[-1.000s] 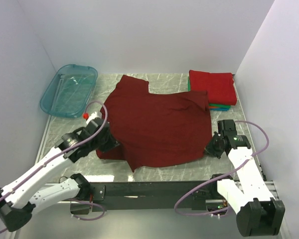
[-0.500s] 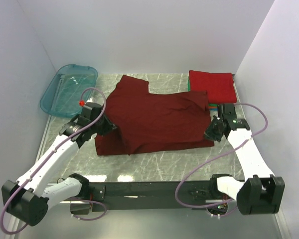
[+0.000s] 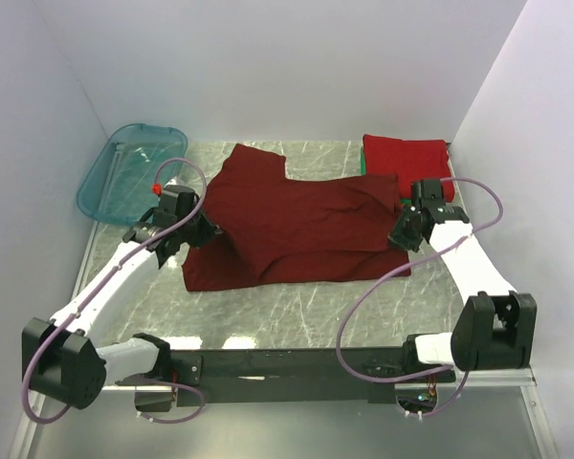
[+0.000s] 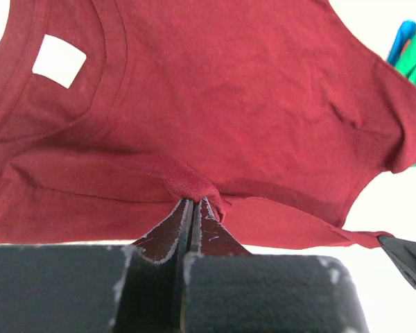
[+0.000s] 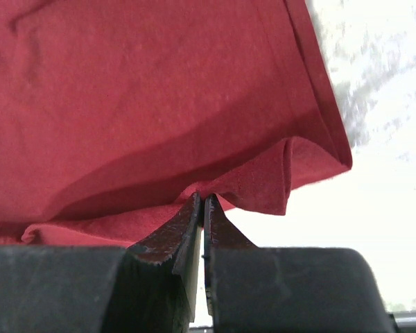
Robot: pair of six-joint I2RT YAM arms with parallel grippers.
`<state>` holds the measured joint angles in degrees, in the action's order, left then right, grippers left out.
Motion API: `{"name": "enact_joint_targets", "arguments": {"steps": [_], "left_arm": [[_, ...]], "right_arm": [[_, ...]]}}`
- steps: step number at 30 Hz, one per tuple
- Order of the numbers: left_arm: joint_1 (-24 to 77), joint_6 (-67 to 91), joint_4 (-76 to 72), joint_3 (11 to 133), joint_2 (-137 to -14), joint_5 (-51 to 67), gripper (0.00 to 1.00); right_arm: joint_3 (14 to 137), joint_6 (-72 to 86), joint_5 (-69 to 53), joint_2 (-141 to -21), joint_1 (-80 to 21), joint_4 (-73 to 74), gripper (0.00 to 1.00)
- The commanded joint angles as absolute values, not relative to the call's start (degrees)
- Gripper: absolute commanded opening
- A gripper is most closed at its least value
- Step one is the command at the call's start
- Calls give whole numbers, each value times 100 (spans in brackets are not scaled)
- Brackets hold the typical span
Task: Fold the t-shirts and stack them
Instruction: Fold the tshirt
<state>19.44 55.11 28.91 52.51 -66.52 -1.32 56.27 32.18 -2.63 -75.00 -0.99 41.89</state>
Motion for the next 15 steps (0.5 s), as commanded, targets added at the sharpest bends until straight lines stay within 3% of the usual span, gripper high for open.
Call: {"name": "enact_joint_targets", "arguments": {"steps": [1, 15], "left_arm": [[1811, 5379, 2357, 5502, -6793, -149, 0], [1441, 5160, 1170, 5809, -8286, 26, 0]], "right_arm": [[5950, 3111, -9, -7699, -132, 3885, 7], [6486, 3032, 334, -8964, -158, 3604, 6]]}}
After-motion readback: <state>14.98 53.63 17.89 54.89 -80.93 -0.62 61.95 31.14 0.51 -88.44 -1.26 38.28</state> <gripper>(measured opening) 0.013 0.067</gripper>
